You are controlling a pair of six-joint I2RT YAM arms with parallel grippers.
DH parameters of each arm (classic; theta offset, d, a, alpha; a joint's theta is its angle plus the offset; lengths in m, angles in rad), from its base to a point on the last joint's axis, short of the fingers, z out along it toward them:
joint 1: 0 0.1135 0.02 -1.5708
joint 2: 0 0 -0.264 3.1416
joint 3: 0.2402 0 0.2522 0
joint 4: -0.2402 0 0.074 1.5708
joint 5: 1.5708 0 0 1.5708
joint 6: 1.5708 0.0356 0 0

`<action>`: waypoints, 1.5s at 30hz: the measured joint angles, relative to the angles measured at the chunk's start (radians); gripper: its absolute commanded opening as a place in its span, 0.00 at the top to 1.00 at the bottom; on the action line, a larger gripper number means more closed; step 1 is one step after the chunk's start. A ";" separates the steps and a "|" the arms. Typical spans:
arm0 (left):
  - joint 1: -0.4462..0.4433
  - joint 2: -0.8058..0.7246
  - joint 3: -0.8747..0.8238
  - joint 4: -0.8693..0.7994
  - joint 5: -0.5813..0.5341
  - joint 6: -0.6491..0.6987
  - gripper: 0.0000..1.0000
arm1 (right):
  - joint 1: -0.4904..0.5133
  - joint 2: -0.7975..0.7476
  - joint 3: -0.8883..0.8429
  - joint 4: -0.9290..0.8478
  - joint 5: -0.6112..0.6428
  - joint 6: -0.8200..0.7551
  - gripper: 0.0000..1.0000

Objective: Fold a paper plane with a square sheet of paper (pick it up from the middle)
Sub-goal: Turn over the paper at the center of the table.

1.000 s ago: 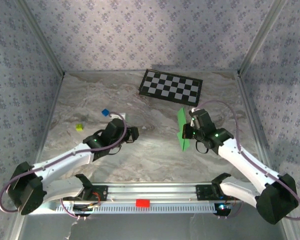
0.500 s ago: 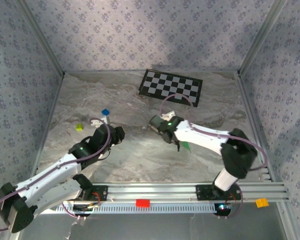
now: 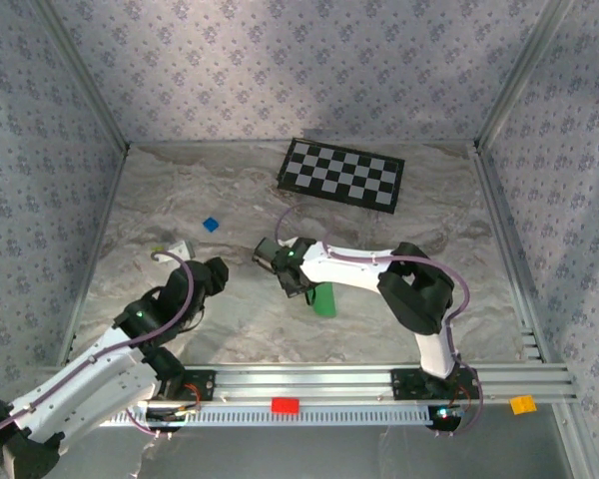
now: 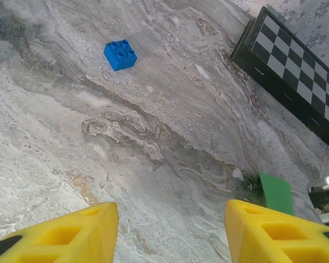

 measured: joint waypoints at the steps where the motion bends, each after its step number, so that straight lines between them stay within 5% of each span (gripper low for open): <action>1: 0.000 0.002 0.000 -0.002 0.000 0.000 0.46 | -0.005 0.000 -0.001 0.020 -0.029 0.004 0.75; 5: 0.000 0.041 0.000 -0.002 0.008 0.001 0.46 | -0.041 -0.045 -0.072 0.158 -0.164 0.010 0.57; 9: 0.000 0.101 0.000 0.008 0.043 0.014 0.46 | -0.097 -0.171 -0.211 0.298 -0.298 0.013 0.53; 15: 0.006 0.256 0.026 0.035 0.141 0.062 0.47 | -0.233 -0.411 -0.483 0.535 -0.491 0.072 0.75; 21: 0.033 0.426 0.084 0.142 0.328 0.105 0.48 | -0.395 -0.480 -0.696 0.712 -0.642 0.142 0.89; 32: 0.062 0.692 0.141 0.283 0.622 0.100 0.51 | -0.433 -0.460 -0.755 0.824 -0.784 0.160 0.92; 45: 0.097 0.764 0.142 0.381 0.777 0.052 0.51 | -0.458 -0.343 -0.765 0.902 -0.846 0.160 0.94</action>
